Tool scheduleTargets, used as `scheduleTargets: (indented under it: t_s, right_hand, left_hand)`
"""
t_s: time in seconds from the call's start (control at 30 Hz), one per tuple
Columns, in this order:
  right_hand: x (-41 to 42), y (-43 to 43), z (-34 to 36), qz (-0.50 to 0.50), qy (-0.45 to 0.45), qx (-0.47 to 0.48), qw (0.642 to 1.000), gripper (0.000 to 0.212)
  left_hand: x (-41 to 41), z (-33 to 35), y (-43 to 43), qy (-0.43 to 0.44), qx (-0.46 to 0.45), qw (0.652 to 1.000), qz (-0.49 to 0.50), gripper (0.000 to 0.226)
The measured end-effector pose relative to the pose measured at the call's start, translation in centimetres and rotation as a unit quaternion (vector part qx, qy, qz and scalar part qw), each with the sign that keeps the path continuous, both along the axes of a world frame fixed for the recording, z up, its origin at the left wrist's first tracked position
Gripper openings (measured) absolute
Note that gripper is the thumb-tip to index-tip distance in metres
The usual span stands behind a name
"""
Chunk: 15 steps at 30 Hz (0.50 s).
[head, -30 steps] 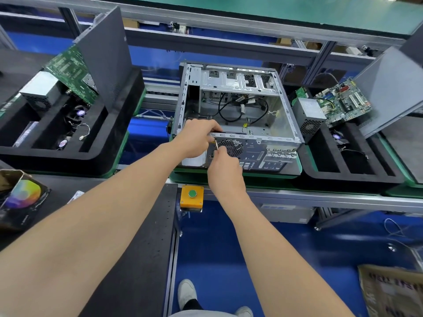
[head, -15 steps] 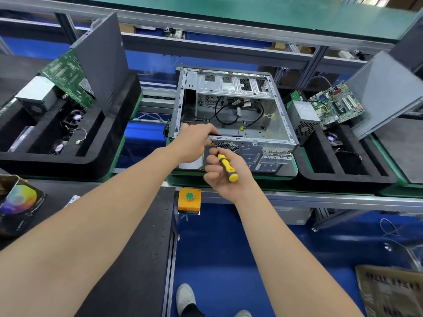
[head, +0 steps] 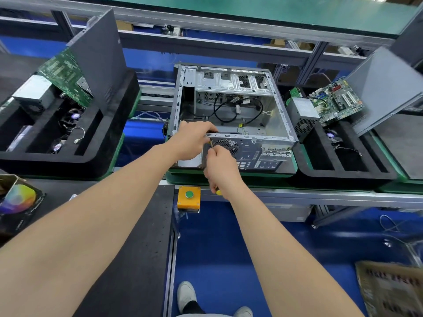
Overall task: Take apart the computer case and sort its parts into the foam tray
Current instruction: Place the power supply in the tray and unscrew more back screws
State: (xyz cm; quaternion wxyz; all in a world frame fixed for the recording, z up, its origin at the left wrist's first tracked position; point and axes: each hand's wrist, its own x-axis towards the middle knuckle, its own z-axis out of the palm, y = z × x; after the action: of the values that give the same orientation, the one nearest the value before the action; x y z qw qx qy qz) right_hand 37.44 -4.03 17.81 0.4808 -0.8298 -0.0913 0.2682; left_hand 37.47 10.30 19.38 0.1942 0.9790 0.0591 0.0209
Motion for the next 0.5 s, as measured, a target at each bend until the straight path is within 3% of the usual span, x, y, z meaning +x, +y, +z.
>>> scheduleTargets:
  t_s: [0.07,0.1,0.2,0.27,0.33,0.4,0.43,0.5]
  right_hand:
    - [-0.3,0.1,-0.8,0.059,-0.185,-0.163,0.967,0.016]
    - [-0.3,0.2,-1.2,0.065,-0.229,-0.206,0.949,0.018]
    - [-0.4,0.1,-1.8,0.052,-0.27,-0.216,0.937,0.02]
    - [-0.2,-0.1,-1.5,0.041,-0.257,-0.179,0.949,0.021]
    - [0.2,-0.1,-0.8,0.016,-0.15,-0.093,0.984,0.027]
    - [0.6,0.0,-0.3,-0.031,0.07,0.03,0.997,0.029]
    - [0.9,-0.2,-0.1,-0.05,0.18,0.107,0.976,0.028]
    - [1.2,-0.7,0.1,-0.064,0.313,0.249,0.914,0.023]
  left_hand:
    - [0.0,0.0,0.0,0.0,-0.004,1.0,-0.001,0.035]
    - [0.0,0.0,0.0,-0.001,-0.005,1.0,-0.002,0.035]
    - [0.0,0.0,0.1,0.001,0.001,1.0,-0.008,0.035]
    - [-0.1,0.0,0.1,0.001,0.004,1.0,-0.015,0.036]
    - [-0.2,0.0,0.3,0.002,0.008,1.0,-0.02,0.036]
    - [-0.3,0.0,0.4,0.002,0.009,1.0,-0.022,0.036]
    - [-0.2,0.0,0.4,0.002,0.011,1.0,-0.022,0.036]
    - [-0.2,0.0,0.4,0.002,0.013,1.0,-0.022,0.037]
